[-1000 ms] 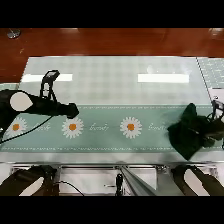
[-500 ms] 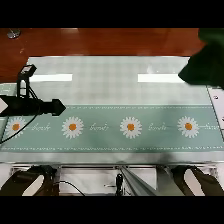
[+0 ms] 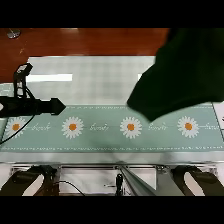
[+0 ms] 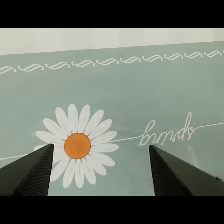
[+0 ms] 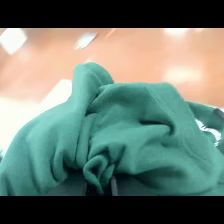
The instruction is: Fold the shirts.
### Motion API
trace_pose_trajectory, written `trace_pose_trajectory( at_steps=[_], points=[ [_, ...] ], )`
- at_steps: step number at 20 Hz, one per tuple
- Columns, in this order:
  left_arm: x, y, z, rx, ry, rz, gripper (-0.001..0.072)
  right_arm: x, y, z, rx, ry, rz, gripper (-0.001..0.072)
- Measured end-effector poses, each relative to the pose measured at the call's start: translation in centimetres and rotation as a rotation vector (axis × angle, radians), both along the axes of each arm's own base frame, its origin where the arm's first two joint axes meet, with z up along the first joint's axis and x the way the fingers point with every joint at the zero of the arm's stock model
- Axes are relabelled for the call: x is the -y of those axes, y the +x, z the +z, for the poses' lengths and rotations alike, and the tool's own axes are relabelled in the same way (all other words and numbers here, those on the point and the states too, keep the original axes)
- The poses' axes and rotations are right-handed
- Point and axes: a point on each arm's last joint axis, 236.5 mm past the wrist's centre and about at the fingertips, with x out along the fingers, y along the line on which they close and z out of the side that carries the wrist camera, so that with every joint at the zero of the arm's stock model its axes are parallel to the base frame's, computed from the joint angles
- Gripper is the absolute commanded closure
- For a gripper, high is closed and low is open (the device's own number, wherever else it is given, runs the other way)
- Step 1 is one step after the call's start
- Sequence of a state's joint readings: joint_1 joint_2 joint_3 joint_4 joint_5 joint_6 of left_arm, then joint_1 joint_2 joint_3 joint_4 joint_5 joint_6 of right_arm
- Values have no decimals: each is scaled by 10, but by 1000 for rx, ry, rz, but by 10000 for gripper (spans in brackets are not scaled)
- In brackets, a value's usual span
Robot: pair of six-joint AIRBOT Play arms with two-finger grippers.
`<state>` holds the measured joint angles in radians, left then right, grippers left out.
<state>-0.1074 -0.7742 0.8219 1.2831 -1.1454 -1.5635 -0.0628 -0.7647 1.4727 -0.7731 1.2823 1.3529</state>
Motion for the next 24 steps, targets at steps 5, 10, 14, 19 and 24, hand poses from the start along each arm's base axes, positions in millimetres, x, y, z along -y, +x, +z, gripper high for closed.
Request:
trace_pose_trajectory(
  at_steps=[5, 10, 14, 19, 24],
  points=[
    [0, 0, -4, -4, -4, 5, 2, -75, 0, -153, -334, -106, 152, 681],
    [4, -5, -15, -40, -19, 6, 2, -151, -26, -302, -631, -246, 283, 680],
    [12, -12, -28, -88, -54, 5, 1, -188, -49, -355, -777, -231, 364, 92],
    [31, -25, -53, -198, -81, -43, 2, -149, -20, -337, -790, -207, 315, 92],
    [56, -34, -91, -363, -138, -115, 2, 7, 22, -320, -773, -253, -82, 93]
  ],
)
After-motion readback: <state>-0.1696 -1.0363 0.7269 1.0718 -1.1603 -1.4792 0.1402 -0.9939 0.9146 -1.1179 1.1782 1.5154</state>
